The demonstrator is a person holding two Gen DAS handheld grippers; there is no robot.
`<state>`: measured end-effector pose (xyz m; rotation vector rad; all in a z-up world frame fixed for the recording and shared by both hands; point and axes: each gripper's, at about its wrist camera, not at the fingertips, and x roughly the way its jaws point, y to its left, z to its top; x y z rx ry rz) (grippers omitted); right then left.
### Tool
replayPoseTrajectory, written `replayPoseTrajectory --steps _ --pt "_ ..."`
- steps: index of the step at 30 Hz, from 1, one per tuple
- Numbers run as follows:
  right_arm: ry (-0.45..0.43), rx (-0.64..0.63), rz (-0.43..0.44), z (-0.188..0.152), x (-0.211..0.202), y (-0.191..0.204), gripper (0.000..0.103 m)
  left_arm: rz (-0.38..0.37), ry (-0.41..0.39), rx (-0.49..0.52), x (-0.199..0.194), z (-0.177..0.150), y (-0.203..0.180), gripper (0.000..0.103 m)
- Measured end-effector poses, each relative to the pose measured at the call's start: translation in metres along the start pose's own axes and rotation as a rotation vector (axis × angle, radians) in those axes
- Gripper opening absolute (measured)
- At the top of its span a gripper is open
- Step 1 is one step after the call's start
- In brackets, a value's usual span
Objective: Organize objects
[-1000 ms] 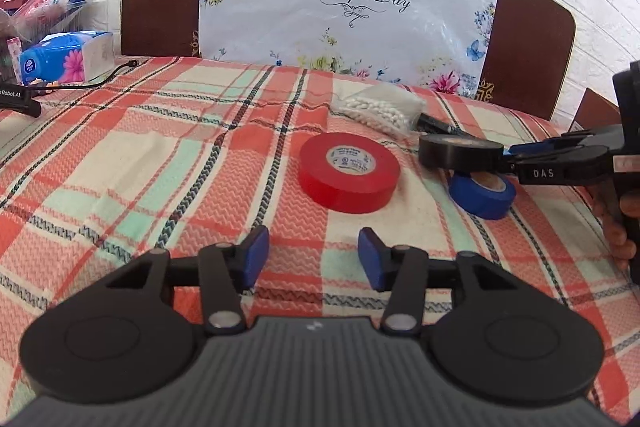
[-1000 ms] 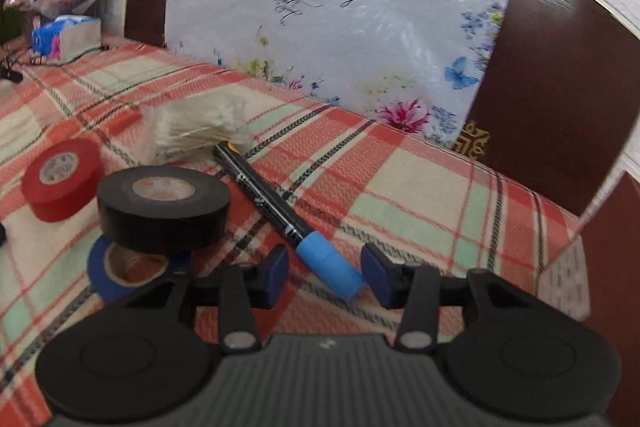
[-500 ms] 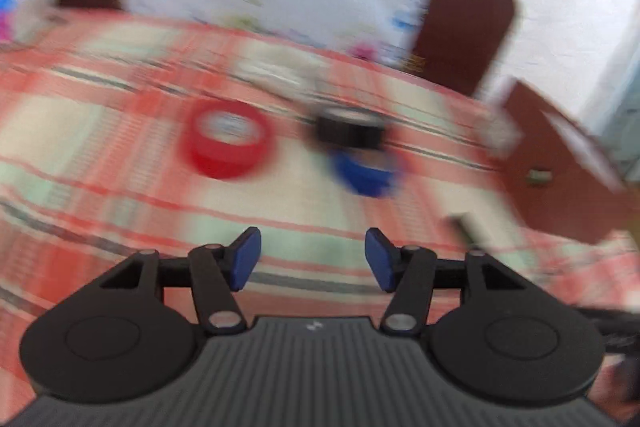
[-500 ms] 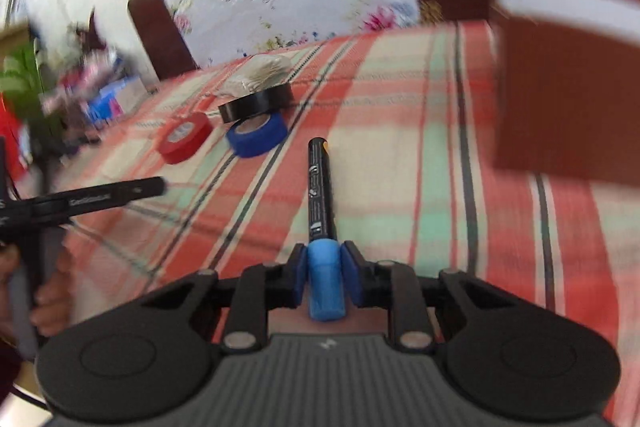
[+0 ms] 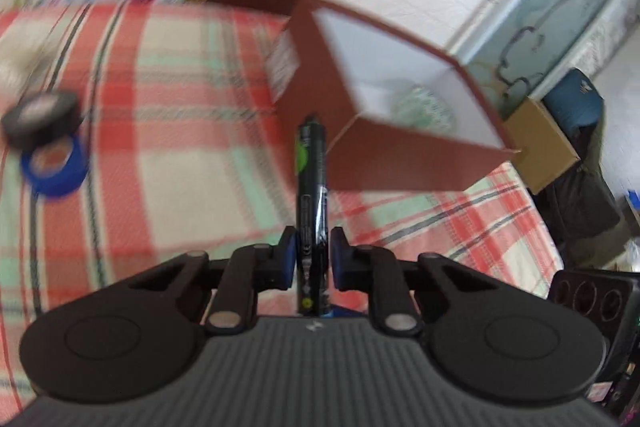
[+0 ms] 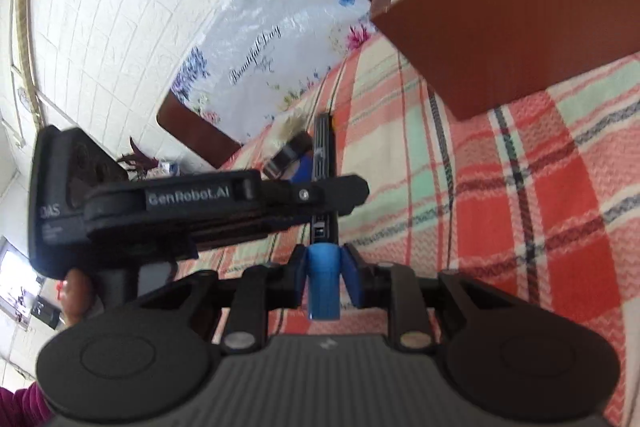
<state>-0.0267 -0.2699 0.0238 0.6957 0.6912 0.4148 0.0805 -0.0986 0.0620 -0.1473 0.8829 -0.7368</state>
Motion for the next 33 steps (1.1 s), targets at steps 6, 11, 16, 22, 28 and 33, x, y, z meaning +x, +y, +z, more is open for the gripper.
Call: replayPoseTrajectory --steps 6,11,16,22,28,33 --pt "-0.26 -0.187 -0.088 0.045 -0.041 0.021 0.02 -0.028 -0.123 0.179 0.003 0.058 -0.061 0.021" --pt "-0.386 -0.209 -0.197 0.095 -0.031 0.013 0.02 0.065 -0.151 0.237 0.049 0.097 -0.082 0.035" --pt "-0.384 -0.211 -0.387 0.111 0.011 0.004 0.035 0.129 -0.158 0.227 0.055 0.095 -0.069 0.038" --pt "-0.465 -0.215 -0.393 0.091 -0.011 0.006 0.035 0.136 -0.236 0.206 0.012 0.075 -0.043 0.039" --pt "-0.463 -0.314 -0.323 0.073 -0.021 0.046 0.037 0.236 -0.28 0.081 -0.042 0.043 0.025 0.041" --pt "-0.33 -0.466 -0.255 0.04 0.017 0.088 0.044 0.426 -0.285 -0.038 -0.077 -0.008 0.099 0.048"
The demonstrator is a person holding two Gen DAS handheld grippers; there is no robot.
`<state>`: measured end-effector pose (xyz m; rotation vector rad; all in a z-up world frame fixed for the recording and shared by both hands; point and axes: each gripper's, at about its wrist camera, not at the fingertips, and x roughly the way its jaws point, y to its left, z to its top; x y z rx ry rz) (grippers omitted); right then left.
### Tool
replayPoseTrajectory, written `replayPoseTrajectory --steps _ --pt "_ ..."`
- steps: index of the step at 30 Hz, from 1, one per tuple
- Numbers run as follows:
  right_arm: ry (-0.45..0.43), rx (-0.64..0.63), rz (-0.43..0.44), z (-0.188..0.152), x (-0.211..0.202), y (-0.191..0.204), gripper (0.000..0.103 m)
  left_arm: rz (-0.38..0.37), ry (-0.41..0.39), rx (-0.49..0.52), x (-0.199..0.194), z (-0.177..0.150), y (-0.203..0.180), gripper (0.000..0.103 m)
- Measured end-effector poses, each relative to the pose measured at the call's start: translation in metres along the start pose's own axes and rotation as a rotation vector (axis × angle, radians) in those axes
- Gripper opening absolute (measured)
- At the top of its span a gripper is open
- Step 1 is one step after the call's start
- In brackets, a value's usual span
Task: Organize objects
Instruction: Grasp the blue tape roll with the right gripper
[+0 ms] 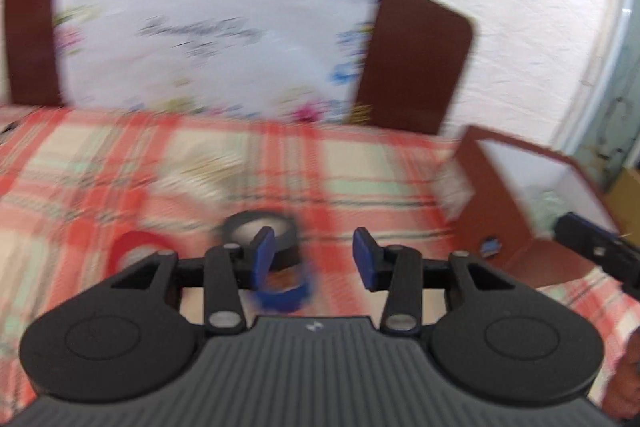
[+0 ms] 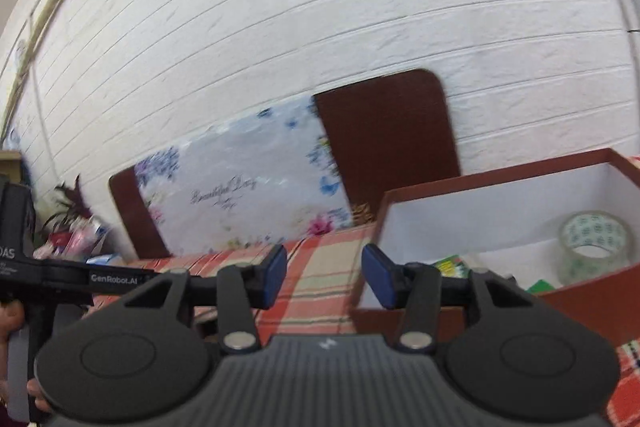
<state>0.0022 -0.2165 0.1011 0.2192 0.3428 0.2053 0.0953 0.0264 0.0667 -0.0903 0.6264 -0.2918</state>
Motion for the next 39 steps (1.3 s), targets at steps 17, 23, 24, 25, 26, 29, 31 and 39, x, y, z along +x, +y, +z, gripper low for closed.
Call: replayPoseTrajectory --steps 17,23,24,25,26,29,31,39 --pt "0.349 -0.458 0.046 -0.076 0.175 0.122 0.061 0.106 -0.067 -0.036 0.011 -0.075 0.071 0.062" --pt "0.371 -0.392 0.047 -0.08 0.139 0.1 0.059 0.098 -0.069 -0.041 0.011 -0.077 0.072 0.064" --pt "0.368 -0.395 0.043 -0.084 0.123 0.093 0.059 0.099 -0.068 -0.039 0.012 -0.077 0.073 0.064" --pt "0.368 -0.393 0.037 -0.087 0.107 0.086 0.059 0.102 -0.066 -0.034 0.012 -0.077 0.072 0.064" --pt "0.366 -0.385 0.03 -0.09 0.091 0.079 0.059 0.105 -0.062 -0.027 0.012 -0.076 0.071 0.065" --pt "0.362 -0.35 -0.022 -0.099 0.042 0.059 0.059 0.123 -0.036 0.025 0.013 -0.074 0.06 0.066" --pt "0.357 -0.329 -0.059 -0.105 0.014 0.049 0.059 0.066 -0.006 0.022 0.009 -0.07 0.048 0.066" --pt "0.329 -0.311 -0.085 -0.109 -0.023 0.037 0.066 -0.259 0.184 0.093 0.002 -0.055 -0.057 0.045"
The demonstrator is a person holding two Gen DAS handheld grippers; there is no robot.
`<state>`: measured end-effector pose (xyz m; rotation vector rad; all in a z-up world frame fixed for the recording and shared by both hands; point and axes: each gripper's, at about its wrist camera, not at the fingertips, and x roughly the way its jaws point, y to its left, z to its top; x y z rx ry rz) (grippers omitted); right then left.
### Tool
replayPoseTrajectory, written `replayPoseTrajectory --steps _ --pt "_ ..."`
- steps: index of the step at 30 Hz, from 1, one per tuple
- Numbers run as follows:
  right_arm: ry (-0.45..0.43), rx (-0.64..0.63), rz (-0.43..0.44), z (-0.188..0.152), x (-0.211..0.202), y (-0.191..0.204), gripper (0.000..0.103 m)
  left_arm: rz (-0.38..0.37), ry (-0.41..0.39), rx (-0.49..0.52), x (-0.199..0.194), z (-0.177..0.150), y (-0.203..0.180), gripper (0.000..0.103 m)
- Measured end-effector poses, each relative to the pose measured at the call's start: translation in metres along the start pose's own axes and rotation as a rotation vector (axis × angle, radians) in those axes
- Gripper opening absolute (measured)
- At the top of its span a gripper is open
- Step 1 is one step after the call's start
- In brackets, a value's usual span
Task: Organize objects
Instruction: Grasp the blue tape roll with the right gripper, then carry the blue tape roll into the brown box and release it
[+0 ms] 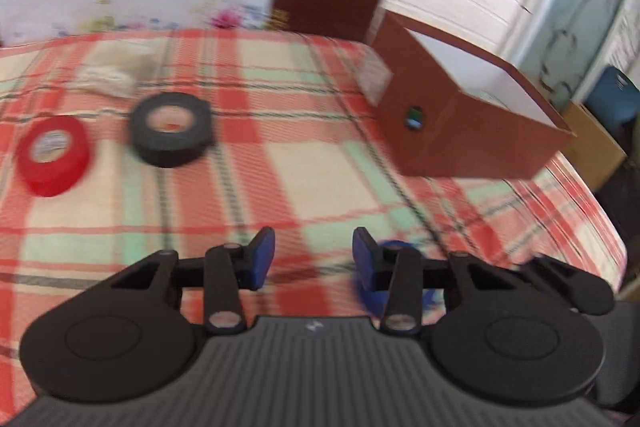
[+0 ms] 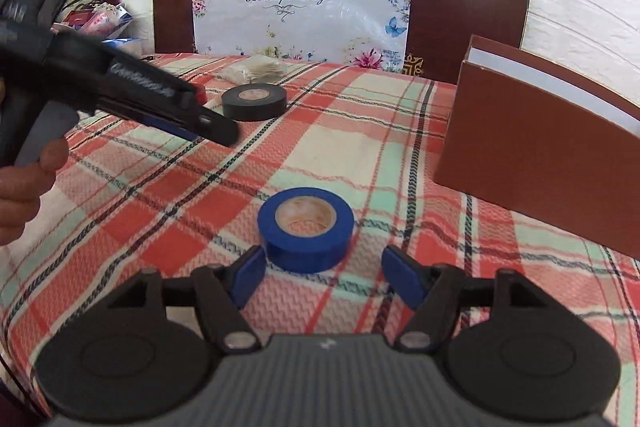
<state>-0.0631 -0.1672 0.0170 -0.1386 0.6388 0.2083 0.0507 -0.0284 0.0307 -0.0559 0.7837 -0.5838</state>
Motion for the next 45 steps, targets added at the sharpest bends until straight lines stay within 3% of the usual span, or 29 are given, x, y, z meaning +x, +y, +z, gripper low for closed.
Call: replayPoseTrajectory --steps 3,7,8,9,11,15,19,21,26,29,30,33,38,42,45 --pt "-0.007 -0.02 0.014 0.002 0.002 0.002 0.065 0.017 0.052 0.038 0.011 0.001 -0.018 0.045" --pt "0.007 -0.046 0.034 0.006 0.017 0.005 0.059 0.014 0.179 0.049 0.028 -0.009 -0.026 0.036" --pt "0.015 -0.035 0.057 0.006 0.021 0.004 0.059 0.029 0.173 0.066 0.028 -0.011 -0.03 0.035" --pt "0.016 -0.026 0.064 0.007 0.022 0.003 0.059 0.033 0.171 0.087 0.028 -0.011 -0.034 0.027" --pt "0.001 -0.024 0.064 0.006 0.02 0.002 0.058 0.035 0.175 0.088 0.026 -0.005 -0.039 0.023" --pt "-0.13 0.02 0.0 0.013 -0.004 -0.012 0.058 -0.022 0.072 0.131 0.005 0.031 -0.062 0.022" --pt "-0.305 0.031 -0.146 0.04 -0.028 -0.042 0.058 -0.082 -0.055 0.213 0.002 0.081 -0.101 0.022" --pt "-0.347 0.038 -0.213 0.053 -0.029 -0.063 0.058 -0.107 -0.084 0.234 0.015 0.102 -0.118 0.023" --pt "-0.327 0.119 -0.323 0.073 -0.005 -0.121 0.059 -0.112 -0.084 0.25 0.066 0.129 -0.152 0.025" --pt "-0.263 0.136 -0.378 0.074 0.021 -0.144 0.059 -0.057 -0.082 0.285 0.087 0.127 -0.167 0.038" --pt "-0.275 0.157 -0.376 0.074 0.022 -0.149 0.064 -0.04 -0.079 0.284 0.088 0.126 -0.168 0.039" --pt "-0.288 0.189 -0.39 0.073 0.016 -0.151 0.067 -0.06 -0.076 0.251 0.08 0.124 -0.158 0.039" --pt "-0.354 0.225 -0.378 0.056 -0.009 -0.136 0.066 -0.059 -0.146 0.214 0.035 0.108 -0.122 0.041" --pt "-0.428 0.229 -0.314 0.042 -0.03 -0.113 0.066 0.026 -0.173 0.166 0.003 0.077 -0.067 0.041" --pt "-0.39 0.155 -0.194 0.047 -0.019 -0.082 0.066 0.161 -0.148 0.112 -0.01 0.047 -0.01 0.041"
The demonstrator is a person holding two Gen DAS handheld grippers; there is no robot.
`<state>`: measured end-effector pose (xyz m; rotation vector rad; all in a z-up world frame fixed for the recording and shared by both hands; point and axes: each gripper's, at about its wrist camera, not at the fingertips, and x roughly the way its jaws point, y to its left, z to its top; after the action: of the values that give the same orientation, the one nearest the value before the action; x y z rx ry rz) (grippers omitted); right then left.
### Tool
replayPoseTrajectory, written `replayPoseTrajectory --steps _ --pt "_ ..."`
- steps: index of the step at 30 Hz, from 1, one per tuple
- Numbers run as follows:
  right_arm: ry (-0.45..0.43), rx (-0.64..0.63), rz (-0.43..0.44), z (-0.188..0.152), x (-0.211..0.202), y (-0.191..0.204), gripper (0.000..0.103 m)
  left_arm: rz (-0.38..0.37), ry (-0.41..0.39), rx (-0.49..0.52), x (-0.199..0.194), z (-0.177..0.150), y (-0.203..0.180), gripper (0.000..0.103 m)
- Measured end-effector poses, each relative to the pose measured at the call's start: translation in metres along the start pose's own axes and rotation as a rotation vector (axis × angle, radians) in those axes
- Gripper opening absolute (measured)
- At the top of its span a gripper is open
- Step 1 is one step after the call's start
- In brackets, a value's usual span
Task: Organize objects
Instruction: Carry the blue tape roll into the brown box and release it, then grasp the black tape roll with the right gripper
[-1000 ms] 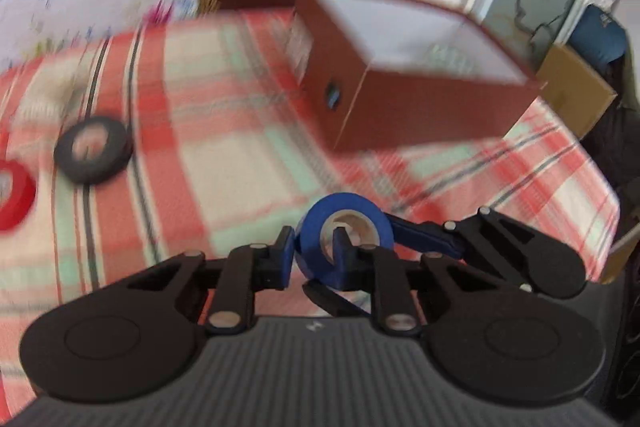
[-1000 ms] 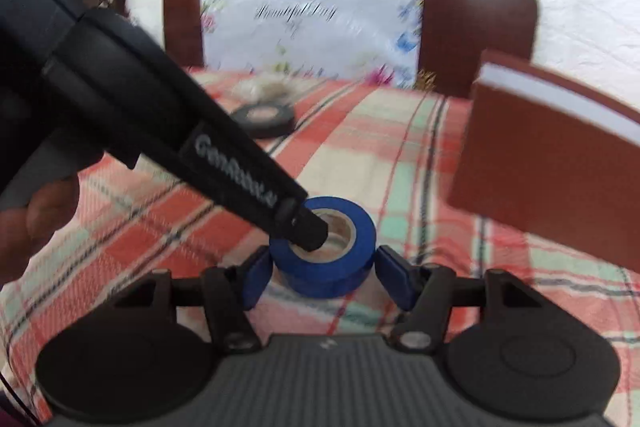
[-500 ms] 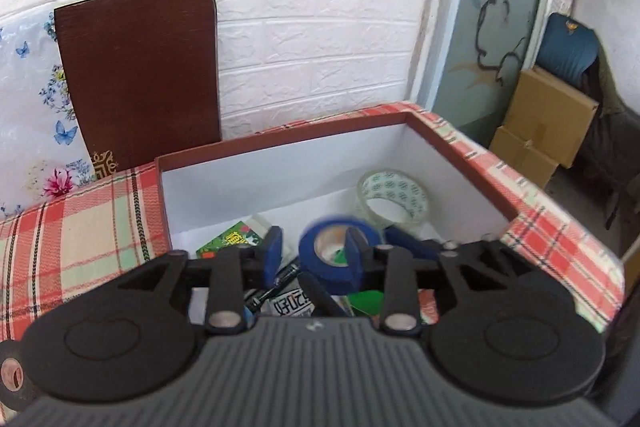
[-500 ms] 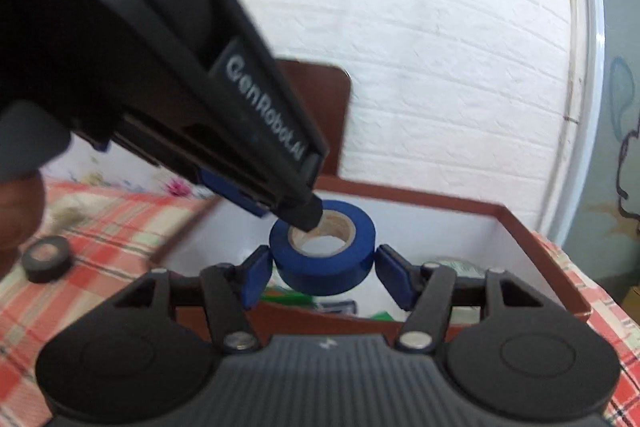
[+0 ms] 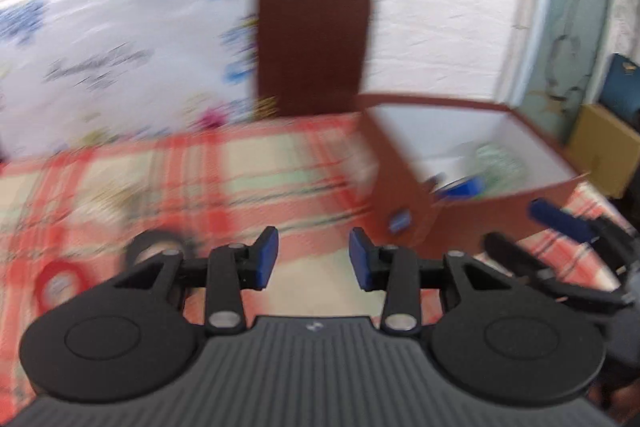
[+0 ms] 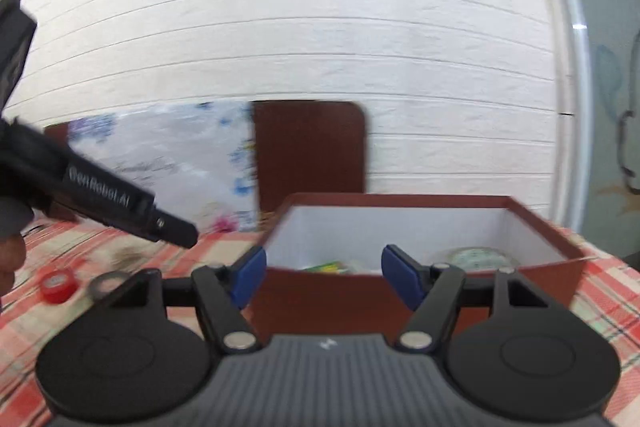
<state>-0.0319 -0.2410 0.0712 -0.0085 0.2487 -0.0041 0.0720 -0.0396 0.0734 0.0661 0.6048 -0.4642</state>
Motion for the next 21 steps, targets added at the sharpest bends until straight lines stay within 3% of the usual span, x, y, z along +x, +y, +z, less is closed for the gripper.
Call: replayPoseTrajectory --steps 5,9,11,12,15,21 --pt "0.193 -0.066 0.208 -0.019 0.029 0.061 0.066 0.275 0.087 -0.172 -0.007 -0.052 0.103 0.041" --pt "0.276 -0.129 0.28 -0.031 0.052 0.101 0.066 0.439 0.086 -0.336 -0.016 -0.084 0.169 0.042" --pt "0.303 -0.14 0.299 -0.029 0.066 0.117 0.069 0.422 -0.029 -0.333 -0.024 -0.1 0.178 0.042" --pt "0.314 -0.146 0.305 -0.028 0.075 0.125 0.075 0.418 -0.064 -0.329 -0.024 -0.105 0.176 0.044" --pt "0.343 -0.172 0.309 -0.027 0.11 0.145 0.079 0.456 -0.048 -0.235 -0.012 -0.096 0.158 0.057" --pt "0.417 -0.162 0.301 -0.023 0.185 0.172 0.095 0.426 -0.063 -0.259 -0.016 -0.102 0.165 0.059"
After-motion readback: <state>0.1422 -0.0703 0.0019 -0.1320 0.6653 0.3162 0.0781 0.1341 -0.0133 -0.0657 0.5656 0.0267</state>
